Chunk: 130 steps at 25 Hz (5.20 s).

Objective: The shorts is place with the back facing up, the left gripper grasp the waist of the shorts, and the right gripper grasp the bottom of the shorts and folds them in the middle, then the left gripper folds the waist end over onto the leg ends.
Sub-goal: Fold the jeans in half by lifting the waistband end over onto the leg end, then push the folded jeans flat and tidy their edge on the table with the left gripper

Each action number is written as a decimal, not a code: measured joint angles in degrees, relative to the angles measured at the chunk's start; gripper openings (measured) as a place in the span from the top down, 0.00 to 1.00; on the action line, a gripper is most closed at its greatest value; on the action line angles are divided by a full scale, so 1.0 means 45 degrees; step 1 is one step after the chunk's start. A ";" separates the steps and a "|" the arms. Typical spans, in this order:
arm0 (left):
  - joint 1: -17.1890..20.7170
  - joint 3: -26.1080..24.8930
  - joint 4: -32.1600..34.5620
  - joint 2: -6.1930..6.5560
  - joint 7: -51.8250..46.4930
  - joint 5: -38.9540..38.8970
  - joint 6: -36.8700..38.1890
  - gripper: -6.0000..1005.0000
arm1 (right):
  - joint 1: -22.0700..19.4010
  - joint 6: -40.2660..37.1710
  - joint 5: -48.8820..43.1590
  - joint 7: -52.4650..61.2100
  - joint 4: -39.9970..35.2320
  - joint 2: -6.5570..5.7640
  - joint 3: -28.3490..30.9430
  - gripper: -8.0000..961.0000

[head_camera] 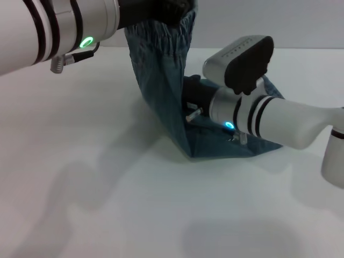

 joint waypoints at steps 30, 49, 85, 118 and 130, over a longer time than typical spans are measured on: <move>-0.0070 0.1392 0.1650 -0.0019 0.0021 -0.0643 0.2128 0.95 | -0.6396 -0.0350 -0.0216 -0.3252 0.3495 -0.0260 0.5706 0.99; -0.0739 0.3306 0.4769 -0.0066 -0.0119 -0.2329 0.6298 0.91 | -0.9655 -0.0333 -0.1172 -0.3304 0.5935 -0.0181 0.8057 0.99; -0.2101 0.6893 1.0619 -0.0046 -0.2153 -0.3086 1.4465 0.34 | -0.9658 0.2194 -0.2018 -0.3432 0.5328 -0.0164 0.7786 0.99; -0.1345 0.9873 1.4895 -0.0064 -0.6408 -0.1785 1.7560 0.97 | -0.9910 0.3637 -0.0333 -0.5190 0.4116 -0.0094 0.8382 0.99; -0.1571 0.9930 1.5575 -0.0046 -0.7095 -0.1775 1.7148 0.99 | -0.9775 0.3636 -0.0332 -0.5188 0.4030 -0.0095 0.8255 0.99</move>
